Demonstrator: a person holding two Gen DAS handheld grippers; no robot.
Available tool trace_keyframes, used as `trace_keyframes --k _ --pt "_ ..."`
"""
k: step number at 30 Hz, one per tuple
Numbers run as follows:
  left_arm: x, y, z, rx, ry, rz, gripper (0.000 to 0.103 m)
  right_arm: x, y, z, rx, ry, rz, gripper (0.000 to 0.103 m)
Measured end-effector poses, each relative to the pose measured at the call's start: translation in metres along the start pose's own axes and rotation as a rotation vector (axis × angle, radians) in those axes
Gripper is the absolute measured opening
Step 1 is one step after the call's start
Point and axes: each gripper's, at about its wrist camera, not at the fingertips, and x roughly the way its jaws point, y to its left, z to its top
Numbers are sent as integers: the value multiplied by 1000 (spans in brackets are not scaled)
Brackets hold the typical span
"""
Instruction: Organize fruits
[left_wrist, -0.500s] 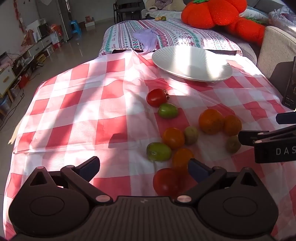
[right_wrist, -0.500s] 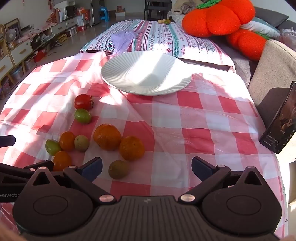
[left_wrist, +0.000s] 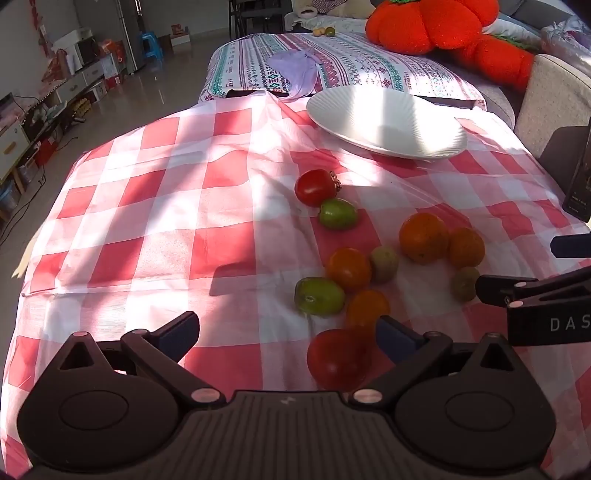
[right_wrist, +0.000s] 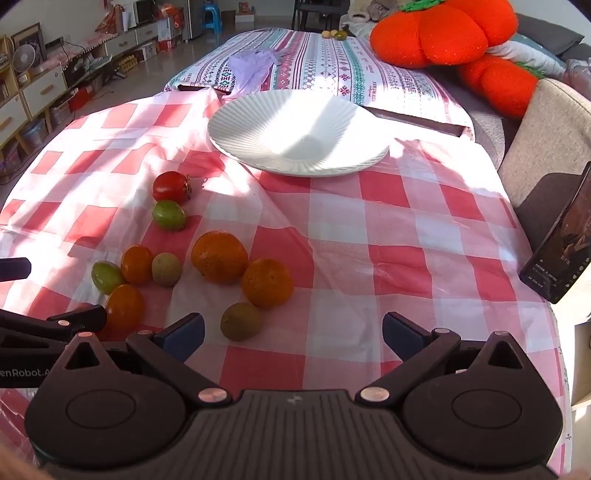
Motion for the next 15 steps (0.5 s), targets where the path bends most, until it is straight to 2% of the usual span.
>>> trace_keyframes --k 15 --pt "1 1 0 -8 3 -8 103 5 10 -5 -10 -7 -15 103"
